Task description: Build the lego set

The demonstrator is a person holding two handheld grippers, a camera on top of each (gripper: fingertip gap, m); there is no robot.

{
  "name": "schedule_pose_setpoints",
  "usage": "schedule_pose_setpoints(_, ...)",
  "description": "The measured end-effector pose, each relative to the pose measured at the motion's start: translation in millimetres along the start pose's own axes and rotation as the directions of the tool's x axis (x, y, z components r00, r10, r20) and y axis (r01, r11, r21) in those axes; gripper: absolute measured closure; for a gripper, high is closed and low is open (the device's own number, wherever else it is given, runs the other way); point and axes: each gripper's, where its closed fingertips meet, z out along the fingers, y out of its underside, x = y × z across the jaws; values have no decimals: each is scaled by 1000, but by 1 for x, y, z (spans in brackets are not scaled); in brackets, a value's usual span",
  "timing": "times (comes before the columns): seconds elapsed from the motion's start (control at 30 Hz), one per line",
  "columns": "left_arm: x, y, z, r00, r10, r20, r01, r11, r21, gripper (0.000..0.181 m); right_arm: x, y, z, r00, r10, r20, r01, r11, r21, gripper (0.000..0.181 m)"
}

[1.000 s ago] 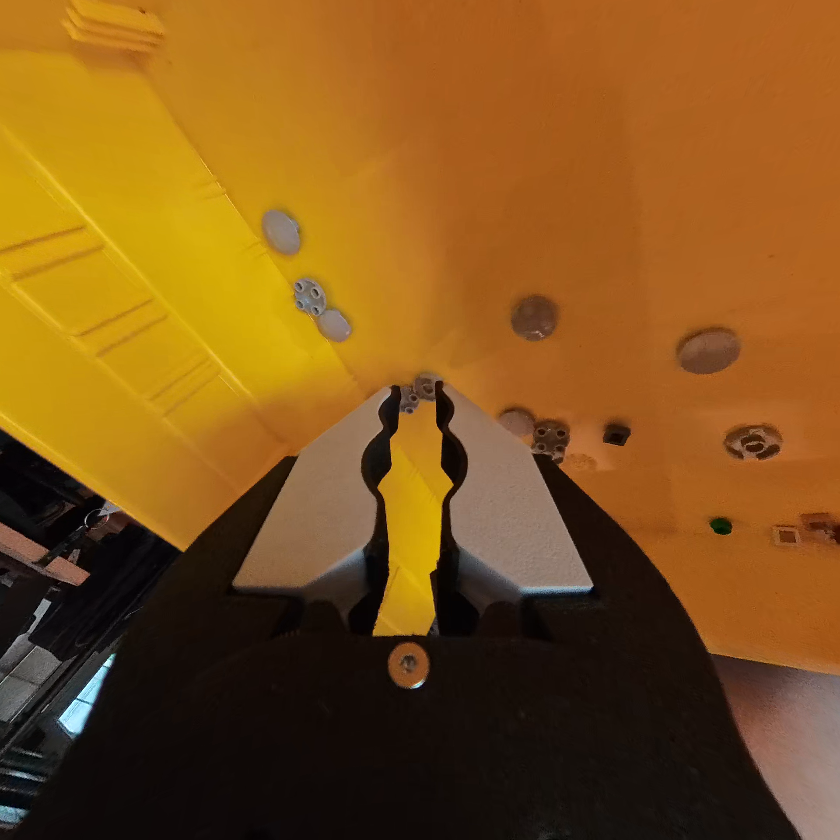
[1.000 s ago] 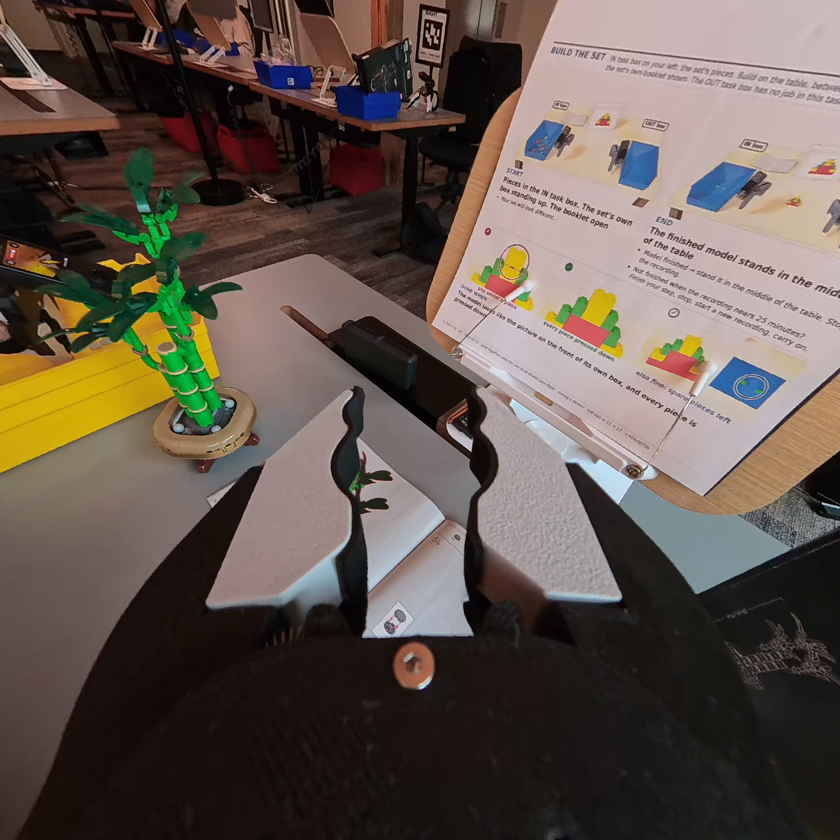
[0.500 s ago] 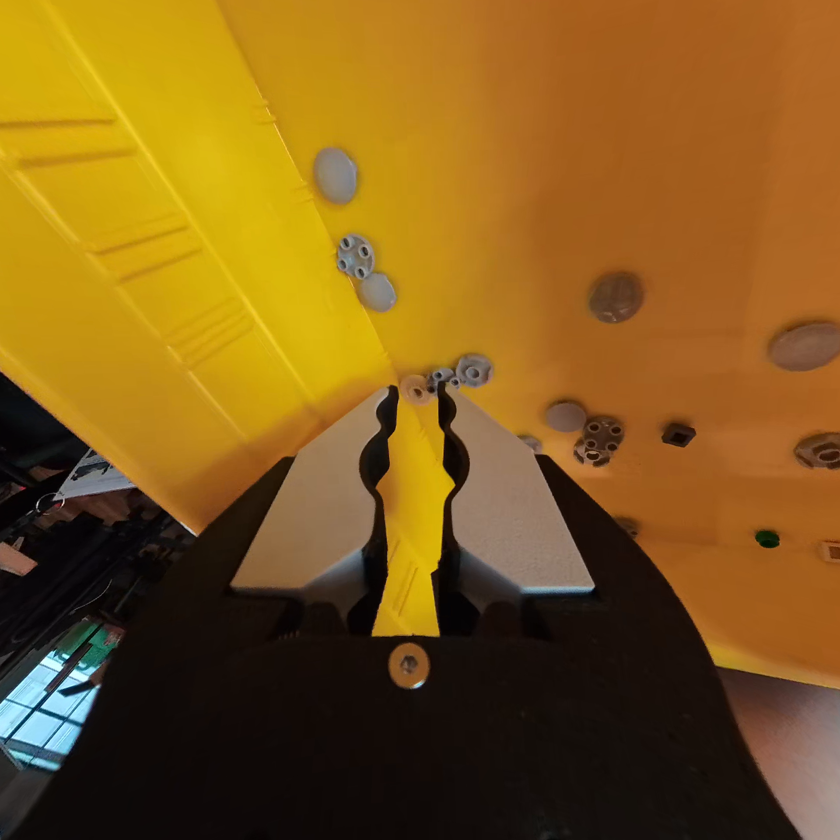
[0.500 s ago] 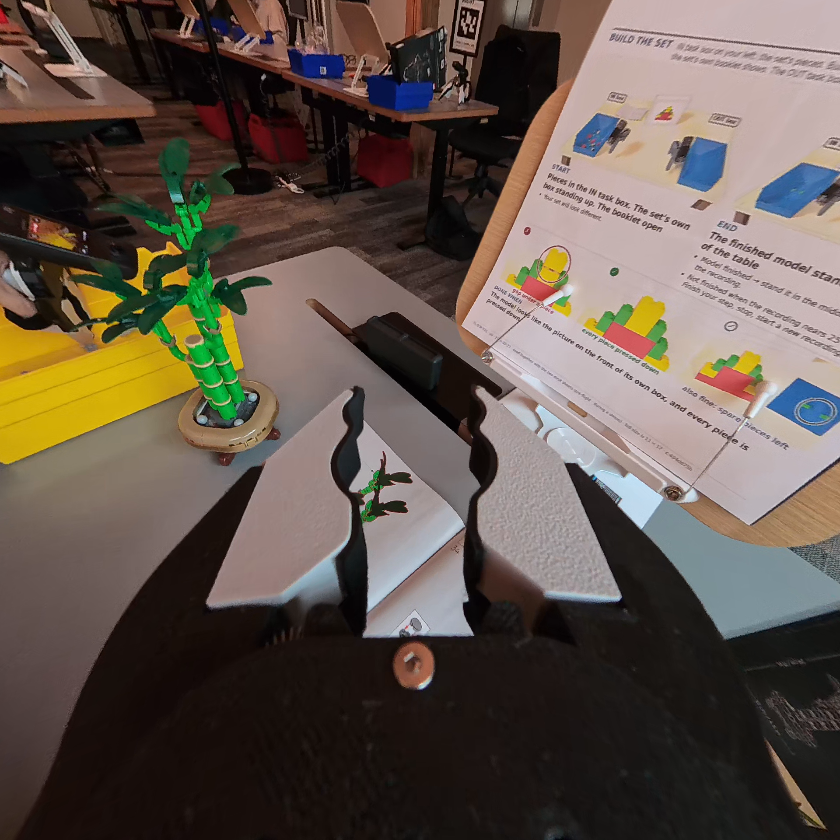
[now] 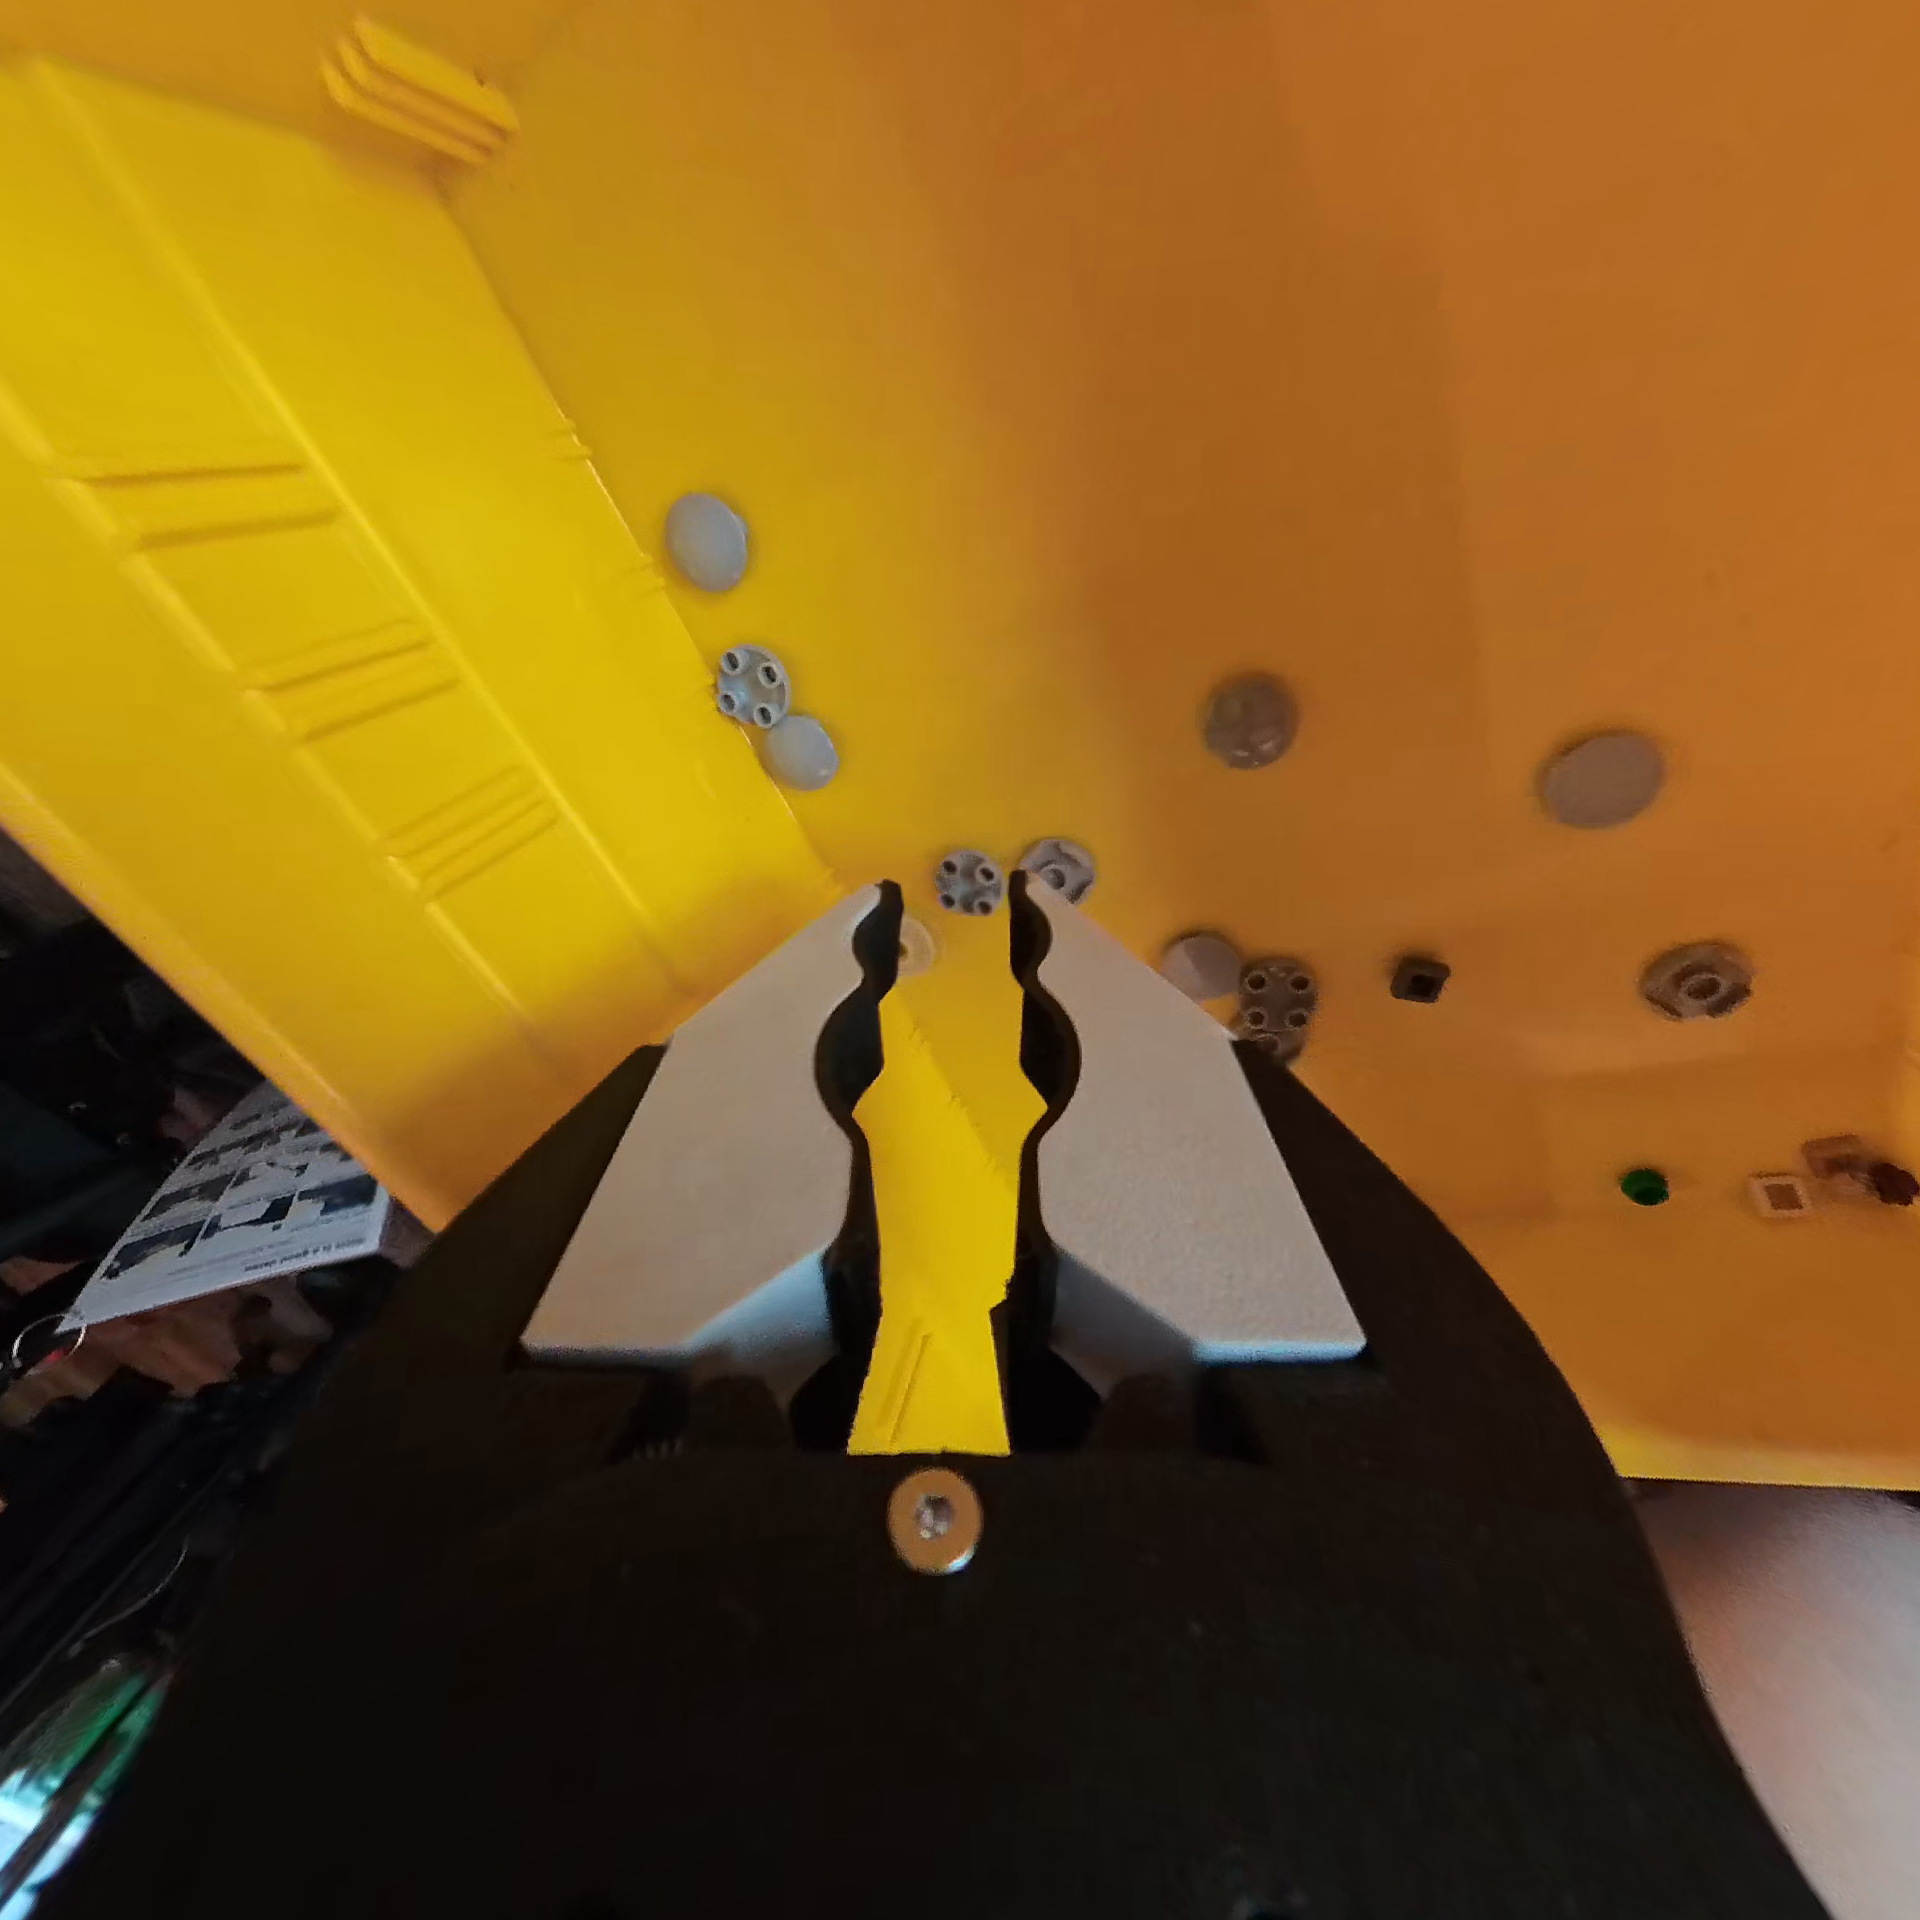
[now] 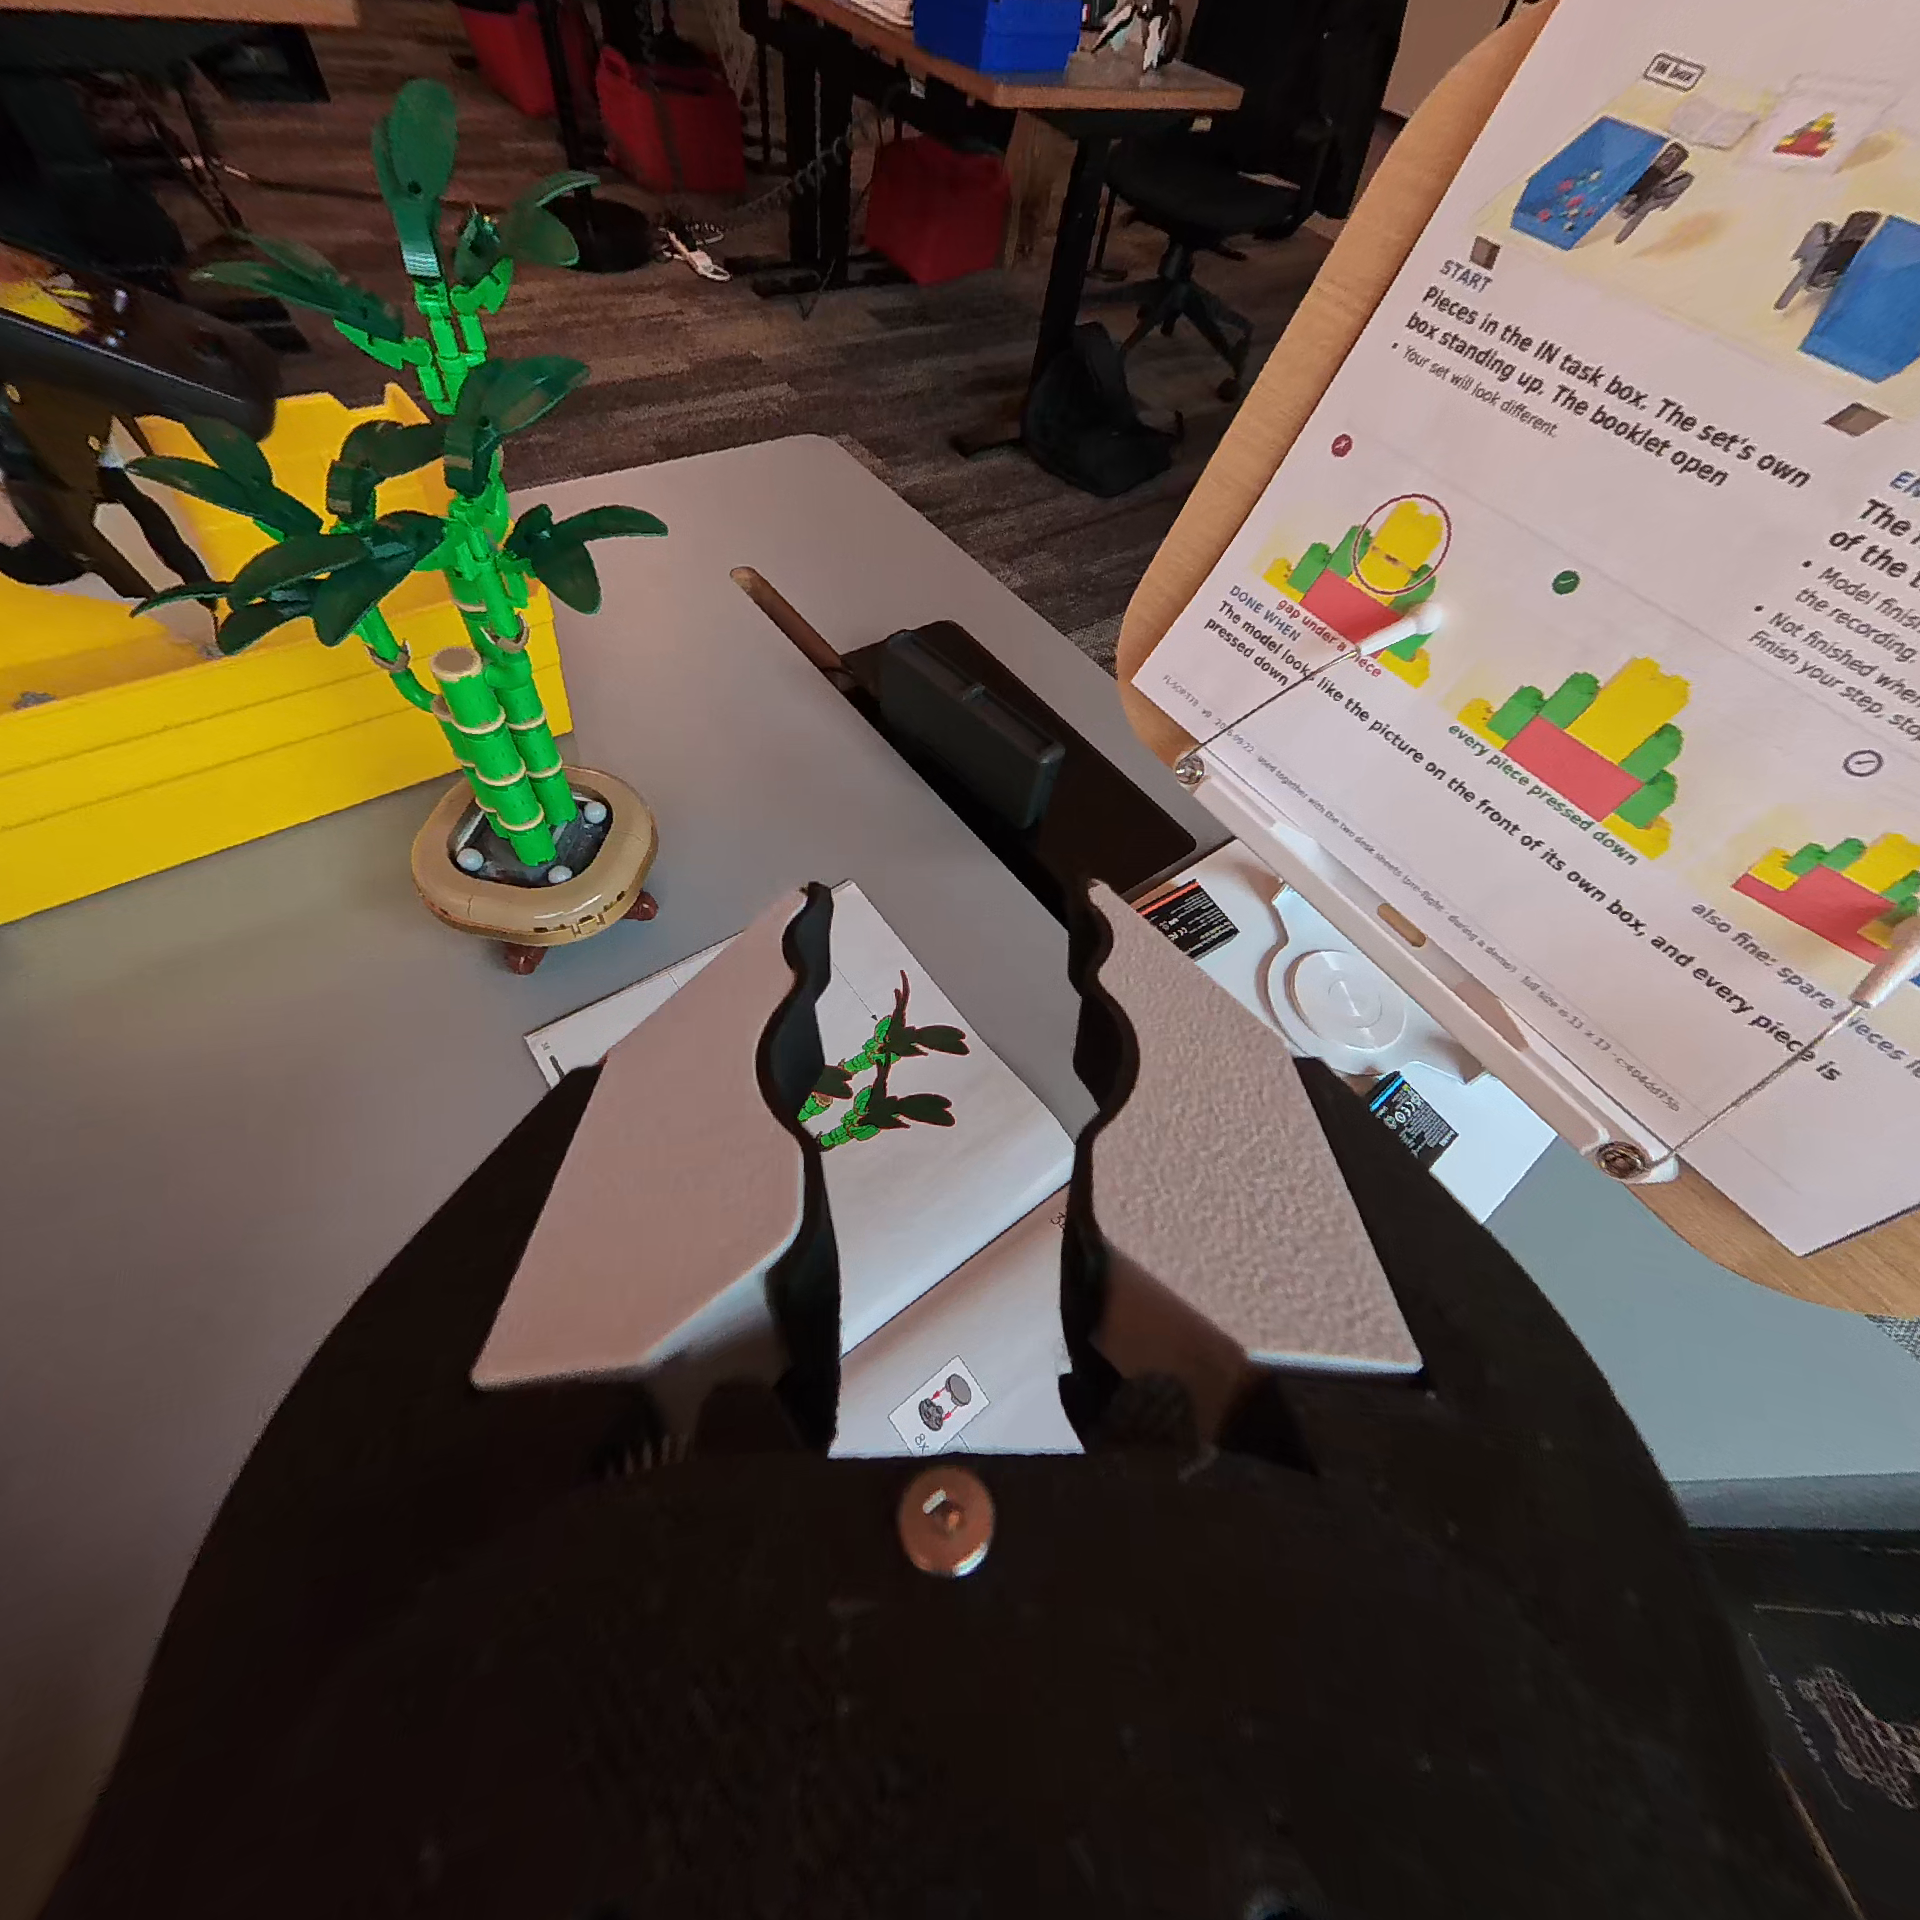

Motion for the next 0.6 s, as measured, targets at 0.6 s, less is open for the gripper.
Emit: schedule_pose_setpoints(0.6, 20, 8, 11, 993, 30, -114, -37, 998, -53, 163, -2, 4, 2, 1000, -7, 14, 7, 1000, -24, 135)
